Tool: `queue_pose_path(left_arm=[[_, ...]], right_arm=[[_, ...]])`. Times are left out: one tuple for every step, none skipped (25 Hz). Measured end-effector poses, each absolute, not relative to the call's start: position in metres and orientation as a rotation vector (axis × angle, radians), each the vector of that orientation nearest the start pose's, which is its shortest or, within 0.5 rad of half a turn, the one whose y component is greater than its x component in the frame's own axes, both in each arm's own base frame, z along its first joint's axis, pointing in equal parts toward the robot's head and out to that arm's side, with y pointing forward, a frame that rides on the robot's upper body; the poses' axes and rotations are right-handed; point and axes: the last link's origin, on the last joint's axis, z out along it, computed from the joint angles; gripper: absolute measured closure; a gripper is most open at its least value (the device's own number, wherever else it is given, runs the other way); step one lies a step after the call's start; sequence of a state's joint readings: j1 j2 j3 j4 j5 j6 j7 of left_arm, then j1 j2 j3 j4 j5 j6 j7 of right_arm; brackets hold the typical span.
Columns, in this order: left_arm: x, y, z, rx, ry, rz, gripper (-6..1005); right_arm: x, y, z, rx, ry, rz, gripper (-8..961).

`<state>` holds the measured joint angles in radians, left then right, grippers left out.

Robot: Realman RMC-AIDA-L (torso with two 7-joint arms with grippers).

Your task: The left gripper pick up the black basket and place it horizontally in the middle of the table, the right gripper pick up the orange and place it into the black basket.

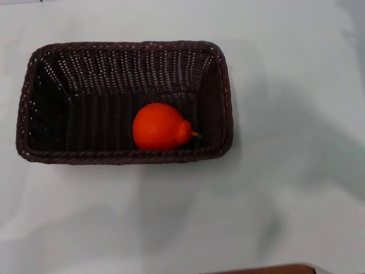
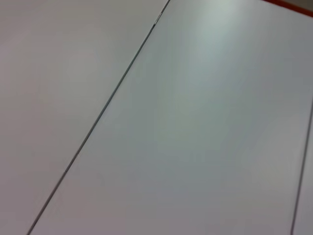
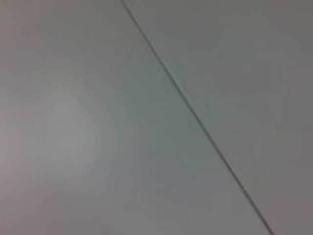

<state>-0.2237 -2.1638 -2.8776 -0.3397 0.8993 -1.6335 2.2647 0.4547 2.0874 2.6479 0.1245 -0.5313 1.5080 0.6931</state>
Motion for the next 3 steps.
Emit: queue_pose_path(left_arm=[[-0.3671, 0.2359, 0.1045, -1.094, -0.521, -1.235, 128], [-0.3669, 0.2369, 0.1039, -1.093, -0.524, -1.237, 128], [-0.3667, 0.2375, 0.1034, -1.092, -0.527, -1.239, 128]], right_arm=[[0.3435, 0.3167, 0.0995, -0.584, -1.061, -1.556, 25], [0.3451, 0.3164, 0.0991, -0.594, -1.057, -1.561, 25], [0.3459, 0.3167, 0.0985, -0.603, -1.055, -1.563, 25]])
